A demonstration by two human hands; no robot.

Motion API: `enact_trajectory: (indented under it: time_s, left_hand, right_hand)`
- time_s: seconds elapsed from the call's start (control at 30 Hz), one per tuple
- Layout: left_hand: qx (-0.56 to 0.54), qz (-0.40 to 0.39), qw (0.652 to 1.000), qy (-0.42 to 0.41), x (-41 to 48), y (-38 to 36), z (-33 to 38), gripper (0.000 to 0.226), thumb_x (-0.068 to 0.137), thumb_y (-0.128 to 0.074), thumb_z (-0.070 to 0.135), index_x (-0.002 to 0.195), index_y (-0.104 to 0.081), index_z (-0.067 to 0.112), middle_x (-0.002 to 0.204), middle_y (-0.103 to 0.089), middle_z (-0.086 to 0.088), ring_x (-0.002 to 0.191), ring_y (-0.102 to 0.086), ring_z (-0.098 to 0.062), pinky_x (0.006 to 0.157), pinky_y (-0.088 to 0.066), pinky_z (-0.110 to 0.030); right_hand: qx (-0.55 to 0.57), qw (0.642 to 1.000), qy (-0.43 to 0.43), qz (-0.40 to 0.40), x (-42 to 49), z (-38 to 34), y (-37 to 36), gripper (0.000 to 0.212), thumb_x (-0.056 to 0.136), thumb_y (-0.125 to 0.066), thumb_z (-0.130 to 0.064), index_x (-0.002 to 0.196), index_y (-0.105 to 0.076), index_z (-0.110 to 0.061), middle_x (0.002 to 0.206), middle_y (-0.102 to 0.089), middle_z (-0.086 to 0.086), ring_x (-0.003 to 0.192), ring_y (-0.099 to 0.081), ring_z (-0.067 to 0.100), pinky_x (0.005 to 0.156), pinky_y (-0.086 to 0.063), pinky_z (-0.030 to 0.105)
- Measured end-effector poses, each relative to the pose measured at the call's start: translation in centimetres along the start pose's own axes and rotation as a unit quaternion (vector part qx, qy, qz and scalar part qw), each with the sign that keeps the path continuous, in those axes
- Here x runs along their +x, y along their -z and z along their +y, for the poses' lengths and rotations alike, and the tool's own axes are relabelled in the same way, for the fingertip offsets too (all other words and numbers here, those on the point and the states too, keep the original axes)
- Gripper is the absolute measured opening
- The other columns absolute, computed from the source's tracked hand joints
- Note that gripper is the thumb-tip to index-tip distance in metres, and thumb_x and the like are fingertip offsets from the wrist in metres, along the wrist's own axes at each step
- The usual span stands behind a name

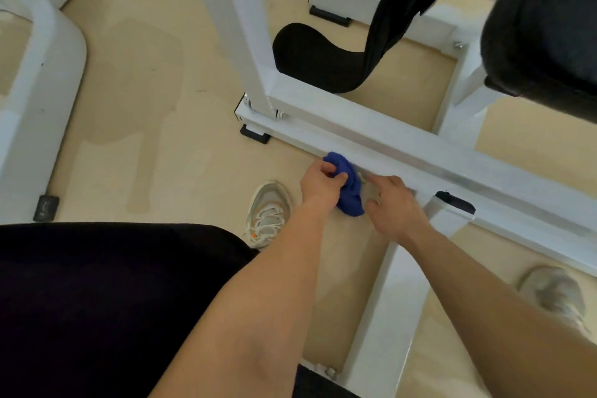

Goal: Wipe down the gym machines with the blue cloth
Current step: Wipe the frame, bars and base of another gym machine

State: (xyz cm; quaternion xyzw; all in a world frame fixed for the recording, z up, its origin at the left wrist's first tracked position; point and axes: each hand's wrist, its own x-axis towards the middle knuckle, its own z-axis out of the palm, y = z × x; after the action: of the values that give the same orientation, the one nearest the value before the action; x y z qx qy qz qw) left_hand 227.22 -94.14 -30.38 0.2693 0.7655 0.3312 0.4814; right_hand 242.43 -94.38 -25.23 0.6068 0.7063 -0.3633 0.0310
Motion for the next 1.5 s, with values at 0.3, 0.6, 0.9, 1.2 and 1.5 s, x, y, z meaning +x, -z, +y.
enact_trajectory:
  time_s: [0.3,0.6,0.9,1.2,1.5]
  left_hand:
    - [-0.021,-0.19,0.98,-0.056,-14.6,4.7,5.9,0.019,0.085,-0.073,0.001,0.097,-0.062,0.01,0.108,-0.068,-0.018,0.1,-0.069,-0.032,0.076,-0.061,-0.043]
    - [0.172,-0.217,0.937,-0.212,-26.5,6.8,15.1,0.016,0.091,-0.066,0.036,0.094,-0.066,0.02,0.095,-0.071,0.003,0.084,-0.07,-0.014,0.071,-0.06,-0.034]
    - [0.452,-0.208,0.807,-0.318,-35.1,6.7,23.1,0.019,0.093,-0.057,0.047,0.094,-0.063,0.028,0.096,-0.068,0.008,0.082,-0.069,-0.013,0.083,-0.055,-0.037]
    - [0.499,-0.175,0.723,-0.444,-38.4,4.8,30.9,0.013,0.094,-0.058,0.042,0.102,-0.065,0.035,0.102,-0.066,0.012,0.089,-0.062,-0.008,0.08,-0.053,-0.034]
    - [0.466,-0.097,0.658,-0.583,-31.0,-2.1,48.0,0.006,0.089,-0.059,0.041,0.093,-0.063,0.038,0.094,-0.065,0.014,0.083,-0.062,-0.01,0.08,-0.055,-0.038]
  right_hand:
    - [0.082,0.996,0.032,0.01,-12.4,-2.5,3.7,0.102,0.075,-0.074,-0.034,0.156,-0.012,-0.037,0.151,-0.031,0.0,0.126,-0.051,0.022,0.089,-0.049,0.033]
    - [0.241,0.963,0.027,0.118,-26.6,-3.8,11.4,0.039,0.079,-0.061,-0.014,0.116,-0.057,-0.028,0.082,-0.07,0.002,0.066,-0.068,0.007,0.062,-0.057,0.027]
    - [0.102,0.974,-0.015,0.202,-37.1,-1.1,21.7,0.047,0.081,-0.07,-0.021,0.124,-0.054,-0.032,0.103,-0.067,0.001,0.087,-0.065,0.021,0.077,-0.058,0.037]
    - [0.039,0.954,-0.004,0.298,-39.6,0.5,29.2,0.05,0.082,-0.071,-0.028,0.128,-0.051,-0.028,0.105,-0.066,0.002,0.092,-0.062,0.023,0.08,-0.053,0.038]
    - [-0.025,0.934,0.042,0.355,-27.2,2.2,44.9,0.048,0.077,-0.072,-0.031,0.122,-0.055,-0.032,0.099,-0.064,-0.006,0.088,-0.061,0.022,0.068,-0.048,0.034]
